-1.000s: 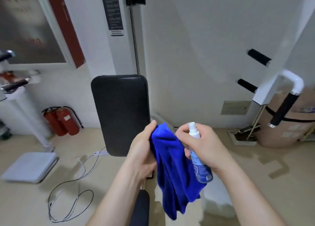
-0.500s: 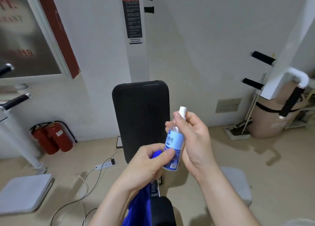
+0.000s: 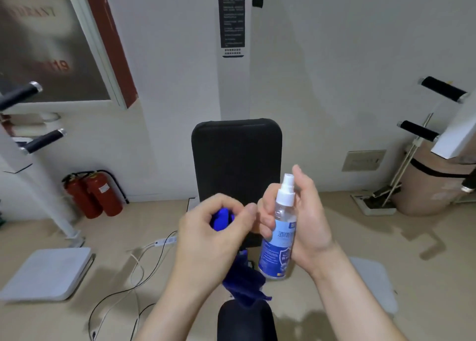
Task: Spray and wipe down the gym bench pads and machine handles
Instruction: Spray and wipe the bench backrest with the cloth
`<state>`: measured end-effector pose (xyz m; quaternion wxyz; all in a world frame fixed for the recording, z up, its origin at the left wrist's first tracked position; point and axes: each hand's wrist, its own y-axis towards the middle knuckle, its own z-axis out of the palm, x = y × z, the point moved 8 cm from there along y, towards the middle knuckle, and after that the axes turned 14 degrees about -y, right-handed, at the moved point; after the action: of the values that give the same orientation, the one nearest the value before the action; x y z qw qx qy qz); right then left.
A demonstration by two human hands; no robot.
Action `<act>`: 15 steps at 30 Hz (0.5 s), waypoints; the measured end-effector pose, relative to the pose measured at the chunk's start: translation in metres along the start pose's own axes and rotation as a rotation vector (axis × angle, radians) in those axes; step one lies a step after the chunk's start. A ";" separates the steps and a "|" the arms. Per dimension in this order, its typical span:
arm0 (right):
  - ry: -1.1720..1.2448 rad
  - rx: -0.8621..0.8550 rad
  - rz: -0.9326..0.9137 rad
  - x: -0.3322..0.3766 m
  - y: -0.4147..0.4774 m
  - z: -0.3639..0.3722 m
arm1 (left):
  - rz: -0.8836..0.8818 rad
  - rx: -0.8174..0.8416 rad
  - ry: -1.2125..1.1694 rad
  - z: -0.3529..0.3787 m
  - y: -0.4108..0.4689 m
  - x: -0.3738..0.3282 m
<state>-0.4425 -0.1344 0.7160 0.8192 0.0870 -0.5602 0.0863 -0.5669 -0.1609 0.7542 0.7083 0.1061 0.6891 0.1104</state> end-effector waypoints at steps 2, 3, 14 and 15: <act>-0.027 0.035 0.051 -0.004 0.006 -0.002 | 0.030 0.011 -0.008 0.006 0.017 -0.012; -0.040 0.063 0.076 -0.005 0.007 0.000 | 0.011 0.071 0.002 0.014 0.024 -0.013; 0.134 0.778 0.290 -0.024 0.019 0.039 | -0.192 0.351 -0.256 0.040 0.066 0.005; 0.135 0.753 0.286 -0.024 0.022 0.038 | -0.186 0.325 -0.255 0.038 0.067 0.006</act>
<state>-0.4913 -0.1232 0.7079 0.7447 0.2963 -0.4411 0.4039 -0.5294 -0.0956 0.7696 0.7704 0.1682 0.6094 -0.0821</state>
